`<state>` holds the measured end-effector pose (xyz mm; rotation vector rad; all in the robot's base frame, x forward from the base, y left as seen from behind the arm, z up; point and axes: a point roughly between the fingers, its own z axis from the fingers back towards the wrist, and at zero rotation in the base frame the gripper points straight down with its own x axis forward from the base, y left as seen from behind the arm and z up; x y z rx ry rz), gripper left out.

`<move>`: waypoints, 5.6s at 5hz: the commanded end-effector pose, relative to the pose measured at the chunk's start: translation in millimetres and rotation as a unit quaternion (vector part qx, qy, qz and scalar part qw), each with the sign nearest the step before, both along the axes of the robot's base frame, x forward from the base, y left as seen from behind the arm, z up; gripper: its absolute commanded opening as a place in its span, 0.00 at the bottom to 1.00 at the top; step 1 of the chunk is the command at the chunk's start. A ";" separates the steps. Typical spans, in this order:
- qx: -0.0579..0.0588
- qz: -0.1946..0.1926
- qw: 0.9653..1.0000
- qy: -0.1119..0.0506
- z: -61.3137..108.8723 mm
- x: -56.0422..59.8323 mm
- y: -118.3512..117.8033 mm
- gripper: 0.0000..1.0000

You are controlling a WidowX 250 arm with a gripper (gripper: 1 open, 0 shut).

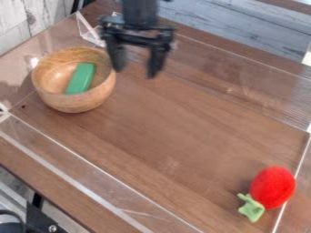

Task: Remove the green block from the brown bowl and put it on the table

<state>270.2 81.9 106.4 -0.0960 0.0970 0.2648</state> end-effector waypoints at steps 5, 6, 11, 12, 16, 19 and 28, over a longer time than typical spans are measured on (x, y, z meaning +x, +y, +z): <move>-0.003 0.047 0.997 -0.064 -10.6 5.9 78.9 1.00; 0.002 0.054 0.996 -0.065 -16.0 11.5 95.0 1.00; 0.002 0.003 0.999 -0.049 -21.6 32.5 101.3 1.00; -0.002 0.011 0.999 -0.043 -12.7 30.4 100.7 1.00; -0.020 -0.014 1.000 -0.018 0.7 33.9 73.6 1.00; -0.009 0.027 1.000 0.010 -34.3 32.7 83.1 1.00; -0.052 0.080 0.995 0.034 -62.2 8.9 139.9 1.00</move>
